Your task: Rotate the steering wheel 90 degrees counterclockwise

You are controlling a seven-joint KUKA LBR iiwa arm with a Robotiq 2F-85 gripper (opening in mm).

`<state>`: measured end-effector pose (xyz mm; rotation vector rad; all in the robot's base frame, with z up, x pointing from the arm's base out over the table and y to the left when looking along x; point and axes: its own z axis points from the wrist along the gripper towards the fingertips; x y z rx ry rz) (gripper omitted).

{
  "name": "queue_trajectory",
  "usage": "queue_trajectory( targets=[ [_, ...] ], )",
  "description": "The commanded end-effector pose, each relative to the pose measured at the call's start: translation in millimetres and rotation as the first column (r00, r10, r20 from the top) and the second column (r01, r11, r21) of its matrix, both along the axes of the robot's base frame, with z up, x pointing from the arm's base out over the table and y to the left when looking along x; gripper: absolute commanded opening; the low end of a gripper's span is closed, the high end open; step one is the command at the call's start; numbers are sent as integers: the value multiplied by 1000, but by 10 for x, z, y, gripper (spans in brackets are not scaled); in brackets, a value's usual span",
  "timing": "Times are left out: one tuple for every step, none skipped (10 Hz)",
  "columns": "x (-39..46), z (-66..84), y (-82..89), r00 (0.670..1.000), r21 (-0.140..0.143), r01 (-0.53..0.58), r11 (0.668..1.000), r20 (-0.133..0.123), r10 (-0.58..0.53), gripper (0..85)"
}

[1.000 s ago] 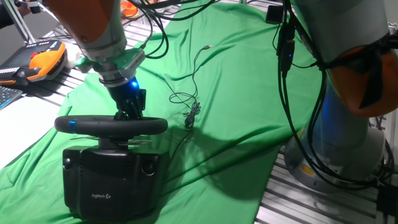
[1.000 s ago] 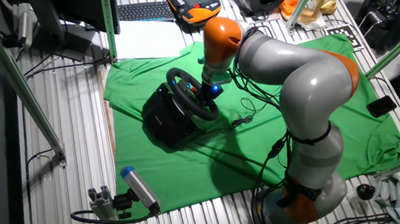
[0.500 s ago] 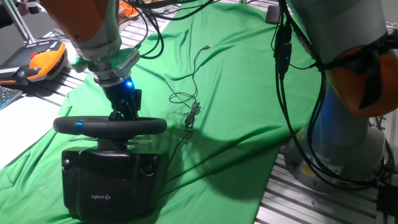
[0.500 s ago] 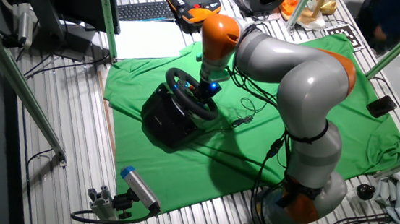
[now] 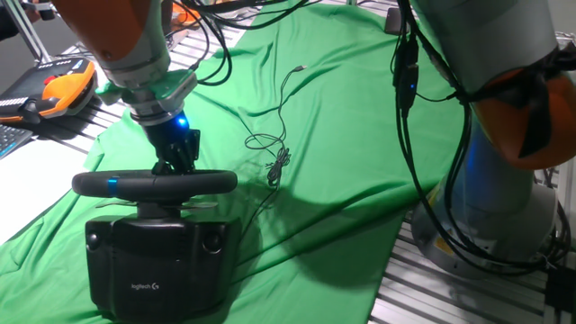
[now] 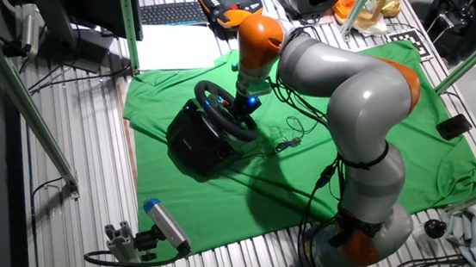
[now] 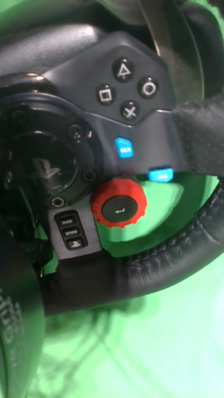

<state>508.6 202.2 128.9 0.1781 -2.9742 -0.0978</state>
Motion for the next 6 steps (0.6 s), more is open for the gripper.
queue_trajectory(
  targets=[
    [-2,12,-17,1000,-4,-4,1000,0,4,0],
    [-9,39,-45,1000,-11,-10,1000,-5,10,0],
    [-26,75,-84,1000,-20,-16,1000,-5,16,0],
    [-43,140,-143,1000,-26,-21,999,-11,21,0],
    [-58,234,-207,999,-33,-28,999,-24,27,0],
    [-88,363,-281,999,-47,-34,998,-26,33,0]
  ],
)
